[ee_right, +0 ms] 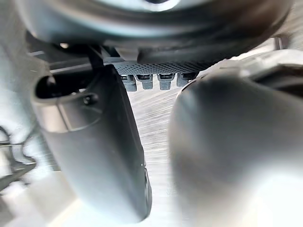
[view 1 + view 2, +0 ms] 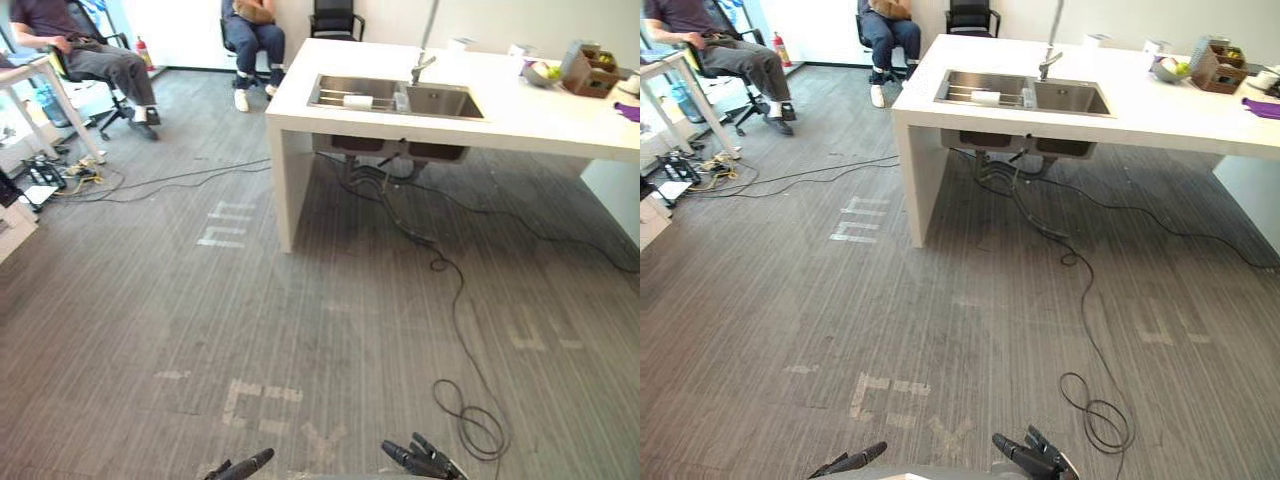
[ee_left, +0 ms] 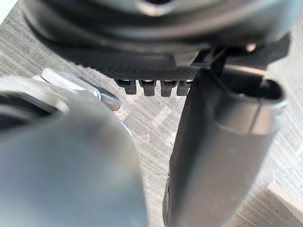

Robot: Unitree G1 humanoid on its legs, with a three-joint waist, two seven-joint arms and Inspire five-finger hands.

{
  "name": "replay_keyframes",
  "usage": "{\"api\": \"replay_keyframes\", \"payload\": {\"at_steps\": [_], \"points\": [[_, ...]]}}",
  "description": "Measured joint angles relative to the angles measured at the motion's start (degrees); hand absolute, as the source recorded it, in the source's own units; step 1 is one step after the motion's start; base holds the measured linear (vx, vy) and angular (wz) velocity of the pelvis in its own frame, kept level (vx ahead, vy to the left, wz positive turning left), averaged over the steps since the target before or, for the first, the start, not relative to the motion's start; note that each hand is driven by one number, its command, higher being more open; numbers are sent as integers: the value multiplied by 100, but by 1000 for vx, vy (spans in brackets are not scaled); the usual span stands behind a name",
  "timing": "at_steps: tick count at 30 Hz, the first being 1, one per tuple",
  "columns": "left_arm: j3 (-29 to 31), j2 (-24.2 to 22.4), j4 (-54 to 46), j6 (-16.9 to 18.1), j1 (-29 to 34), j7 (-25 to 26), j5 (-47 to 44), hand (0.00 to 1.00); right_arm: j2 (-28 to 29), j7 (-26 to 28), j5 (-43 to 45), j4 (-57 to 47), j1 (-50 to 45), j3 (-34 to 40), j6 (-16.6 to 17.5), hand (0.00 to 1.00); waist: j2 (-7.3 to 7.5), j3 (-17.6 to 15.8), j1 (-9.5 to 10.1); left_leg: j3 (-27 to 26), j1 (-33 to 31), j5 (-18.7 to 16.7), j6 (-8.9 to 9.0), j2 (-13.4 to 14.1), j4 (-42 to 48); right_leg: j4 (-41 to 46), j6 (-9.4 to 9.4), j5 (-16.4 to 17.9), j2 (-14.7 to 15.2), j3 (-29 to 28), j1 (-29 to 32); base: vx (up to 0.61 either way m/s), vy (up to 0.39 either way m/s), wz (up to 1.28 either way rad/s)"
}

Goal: Walk over to the sink, pick up the cup, carry it to the dishwasher, place the cup inside the dishwasher, then close the dishwasher door

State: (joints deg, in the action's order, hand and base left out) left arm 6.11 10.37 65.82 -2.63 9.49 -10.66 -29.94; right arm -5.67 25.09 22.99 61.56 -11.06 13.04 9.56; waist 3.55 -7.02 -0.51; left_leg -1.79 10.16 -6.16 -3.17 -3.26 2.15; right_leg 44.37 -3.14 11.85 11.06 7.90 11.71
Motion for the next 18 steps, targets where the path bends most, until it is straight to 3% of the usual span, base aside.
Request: {"api": "replay_keyframes", "payload": {"at_steps": [3, 5, 6, 8, 9, 10, 11, 12, 14, 16, 17, 18], "points": [[7, -18, 20, 82, 3, 64, -61, 100, 38, 161, 244, 233, 116, -8, 131, 100, -24, -43, -48, 117, 45, -92, 25, 142, 16, -917, -61, 185, -293, 132, 53, 123, -5, 13], [10, -68, 164, 162, -138, 94, -57, 100, 49, 338, 351, 305, 197, -7, 212, 100, -148, -251, -59, 128, 138, -248, 170, 458, 30, -1740, -12, 78, -731, 242, 170, 194, -107, -3], [10, -77, 207, 164, -172, 94, -48, 100, 58, 402, 395, 299, 197, -6, 222, 100, -182, -300, -76, 130, 177, -302, 223, 557, 35, -1953, -19, -53, -853, 248, 228, 234, -147, 0], [46, -48, 209, 167, -213, 85, -17, 100, 128, 583, 441, 191, 121, 4, 208, 100, -153, -488, -122, 178, 381, -615, 454, 812, 100, -2831, -48, -739, -1025, 141, 508, 294, -197, 13], [123, -41, 209, 164, -217, 69, 25, 100, 161, 599, 451, 166, 55, 9, 187, 100, -119, -524, -123, 206, 438, -733, 521, 817, 156, -3080, -94, -896, -983, 79, 499, 441, -319, 27], [286, -48, 206, 162, -221, 62, 67, 100, 275, 587, 522, 27, -82, 62, 183, 100, -48, -591, -118, 257, 595, -1025, 622, 806, 339, -3151, -55, -1308, -822, 129, 478, 397, -290, 30], [402, -135, 204, 164, -238, 66, 81, 100, 268, 587, 541, -47, -81, 148, 171, 100, -128, -647, -159, 265, 708, -1201, 612, 910, 506, -2719, 88, -1406, -818, 305, 501, 476, -336, 36], [511, -207, 180, 183, -234, 62, 71, 100, 265, 596, 544, -146, -88, 184, 148, 100, -167, -638, -179, 220, 765, -1223, 596, 983, 720, -2139, 541, -1105, -783, 457, 620, 312, -214, 29], [713, -325, 77, 220, -261, 69, 63, 100, 258, 596, 531, -178, -90, 262, 70, 100, -226, -626, -172, 82, 761, -1163, 616, 1124, 1076, -1704, 980, -643, -823, 596, 635, 485, -333, 23], [975, -527, -48, 251, -263, 85, 71, 100, 169, 627, 487, -173, -95, 296, -15, 100, -377, -519, -174, 166, 525, -1090, 706, 1281, 1785, -1727, 1052, -397, -1025, 670, 510, 363, -228, 1], [1083, -580, -50, 287, -260, 113, 92, 100, 116, 636, 484, -145, -92, 295, -53, 100, -462, -449, -184, 276, 270, -997, 854, 1300, 2463, -1811, 1094, -331, -1139, 697, 398, 326, -138, 0], [1243, -687, -52, 303, -266, 163, 230, 100, 47, 638, 480, -123, -141, 277, -81, 100, -619, -327, -228, 356, -203, -563, 1195, 1485, 3472, -2010, 1101, -266, -1318, 795, 132, 514, -196, 4]]}}
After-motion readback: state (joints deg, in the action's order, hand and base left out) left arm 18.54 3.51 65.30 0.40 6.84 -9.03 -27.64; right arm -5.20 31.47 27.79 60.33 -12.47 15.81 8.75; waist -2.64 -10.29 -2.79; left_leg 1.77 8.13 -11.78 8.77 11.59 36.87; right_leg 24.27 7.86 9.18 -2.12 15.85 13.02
